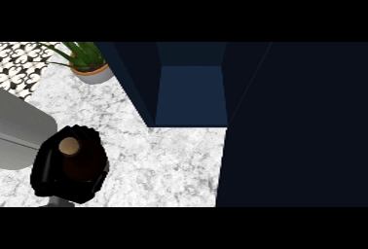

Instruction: Pick up the wine, place it into the cabinet and close the cabinet

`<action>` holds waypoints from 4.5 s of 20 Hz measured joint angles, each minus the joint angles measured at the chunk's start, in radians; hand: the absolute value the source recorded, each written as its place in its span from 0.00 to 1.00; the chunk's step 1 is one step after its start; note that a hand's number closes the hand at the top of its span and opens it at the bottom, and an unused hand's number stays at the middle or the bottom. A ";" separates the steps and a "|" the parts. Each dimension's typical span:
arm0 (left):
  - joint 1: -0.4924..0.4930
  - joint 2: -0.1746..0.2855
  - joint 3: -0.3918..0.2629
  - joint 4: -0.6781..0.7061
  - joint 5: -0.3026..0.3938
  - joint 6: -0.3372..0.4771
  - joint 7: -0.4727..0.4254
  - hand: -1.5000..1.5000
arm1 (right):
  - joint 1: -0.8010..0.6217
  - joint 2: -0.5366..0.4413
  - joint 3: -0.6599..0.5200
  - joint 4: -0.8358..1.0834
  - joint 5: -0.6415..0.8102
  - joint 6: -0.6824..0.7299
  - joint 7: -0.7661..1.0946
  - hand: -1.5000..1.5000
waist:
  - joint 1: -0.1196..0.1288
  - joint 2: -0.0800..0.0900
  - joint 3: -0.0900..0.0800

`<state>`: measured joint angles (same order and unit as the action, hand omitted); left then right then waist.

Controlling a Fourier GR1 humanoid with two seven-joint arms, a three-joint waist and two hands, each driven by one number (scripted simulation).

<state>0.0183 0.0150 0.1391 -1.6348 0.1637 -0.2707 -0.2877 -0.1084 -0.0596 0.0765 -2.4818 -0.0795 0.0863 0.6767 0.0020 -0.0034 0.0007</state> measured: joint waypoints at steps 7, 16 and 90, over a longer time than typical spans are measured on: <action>-0.016 -0.012 -0.134 -0.168 -0.003 0.109 0.191 1.00 | 0.003 0.006 0.016 -0.005 0.005 -0.005 0.010 0.00 | -0.004 0.001 0.000; -0.156 -0.014 -0.385 -0.213 0.001 0.385 0.316 1.00 | -0.001 0.006 0.012 -0.001 0.008 0.001 0.000 0.00 | -0.009 0.002 0.000; -0.774 -0.014 -0.419 0.774 0.237 0.793 -0.120 1.00 | 0.030 0.024 -0.026 0.012 -0.024 0.052 -0.036 0.00 | -0.020 0.005 -0.001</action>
<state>-0.7559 0.0015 -0.2798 -0.8606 0.4009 0.5228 -0.4078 -0.0785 -0.0358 0.0503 -2.4693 -0.1038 0.1383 0.6409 -0.0181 0.0021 -0.0002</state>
